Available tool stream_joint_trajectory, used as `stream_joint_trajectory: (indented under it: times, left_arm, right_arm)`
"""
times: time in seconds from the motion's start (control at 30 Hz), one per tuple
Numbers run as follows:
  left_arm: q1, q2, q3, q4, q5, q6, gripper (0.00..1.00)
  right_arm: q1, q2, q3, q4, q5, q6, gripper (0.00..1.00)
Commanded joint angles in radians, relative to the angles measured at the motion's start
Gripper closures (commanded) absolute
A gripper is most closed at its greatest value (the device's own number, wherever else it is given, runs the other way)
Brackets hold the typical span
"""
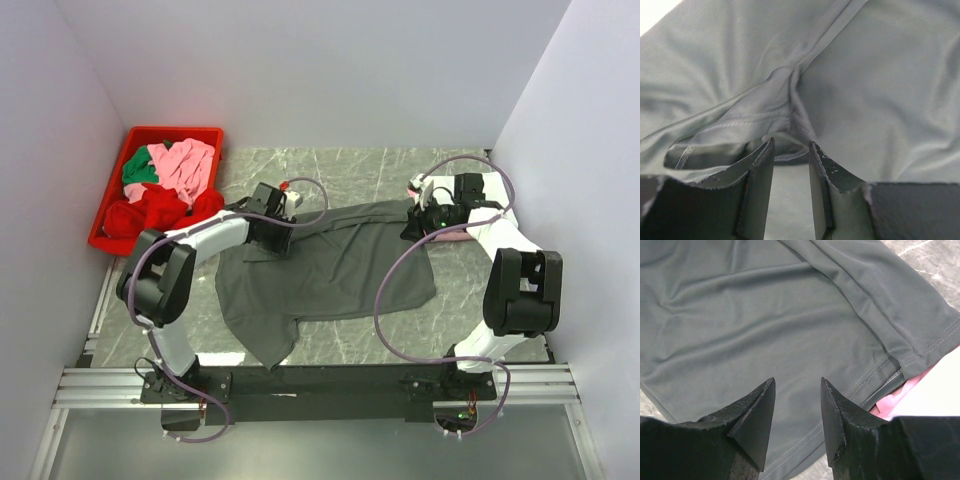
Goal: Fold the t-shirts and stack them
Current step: Fold the tshirt
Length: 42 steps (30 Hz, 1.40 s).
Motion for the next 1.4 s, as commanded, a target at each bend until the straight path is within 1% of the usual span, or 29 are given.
stream_joint_trajectory:
  times: [0.0,0.1,0.2,0.33,0.43,0.5,0.73,0.83,0.87,0.93,1.1,1.13,1.2,1.23,1.27,1.33,1.37]
  left_arm:
    - [-0.015,0.008,0.077,-0.016,0.033,-0.015,0.61]
    - [-0.023,0.025,0.08,-0.022,0.0,-0.058,0.62]
    - [-0.032,0.02,0.052,-0.011,-0.007,-0.099,0.62]
    - [-0.038,0.017,0.036,-0.001,0.015,-0.15,0.61]
    - [-0.041,0.015,0.019,0.021,0.038,-0.179,0.64]
    - [-0.044,0.014,0.013,0.031,0.054,-0.191,0.66]
    - [-0.066,0.029,0.008,0.007,0.019,-0.219,0.65]
    - [-0.076,0.023,0.002,0.022,0.023,-0.23,0.72]
    - [-0.082,0.023,0.002,0.025,0.026,-0.233,0.78]
    - [-0.092,0.038,0.006,0.028,0.034,-0.236,0.85]
    - [-0.102,0.074,0.014,0.039,0.054,-0.238,0.86]
    - [-0.107,0.072,0.013,0.039,0.036,-0.239,0.87]
    - [-0.107,0.022,-0.015,0.058,-0.013,-0.253,0.84]
    - [-0.104,-0.007,-0.029,0.073,-0.079,-0.262,0.74]
    - [-0.101,-0.071,-0.044,0.085,-0.133,-0.271,0.69]
    - [-0.075,-0.135,-0.084,0.123,-0.19,-0.313,0.64]
    - [-0.064,-0.184,-0.096,0.131,-0.217,-0.325,0.58]
  right_arm:
    - [0.005,0.003,0.034,-0.004,0.001,0.01,0.52]
    - [0.005,-0.001,0.031,-0.003,0.005,0.007,0.52]
    - [0.005,-0.003,0.026,0.0,0.007,0.007,0.52]
    - [0.005,-0.003,0.029,0.002,0.004,0.01,0.51]
    - [0.005,-0.004,0.029,0.0,0.004,0.012,0.52]
    - [0.005,-0.007,0.027,0.0,0.005,0.012,0.52]
    - [0.005,-0.02,0.027,-0.001,0.001,0.012,0.52]
    - [0.005,-0.023,0.026,0.0,-0.005,0.015,0.52]
    - [0.005,-0.024,0.024,0.0,-0.005,0.015,0.52]
    - [0.005,-0.026,0.023,0.0,-0.005,0.013,0.52]
    - [0.004,-0.038,0.017,-0.003,-0.002,0.009,0.52]
    - [0.004,-0.041,0.017,-0.003,-0.002,0.007,0.52]
    - [0.004,-0.049,0.014,-0.006,-0.001,0.006,0.52]
    - [0.002,-0.052,0.012,-0.006,-0.002,0.004,0.52]
    - [0.004,-0.055,0.012,-0.006,-0.004,0.003,0.52]
    - [0.004,-0.056,0.009,-0.004,-0.007,0.004,0.52]
    - [0.004,-0.058,0.009,-0.003,-0.011,0.006,0.51]
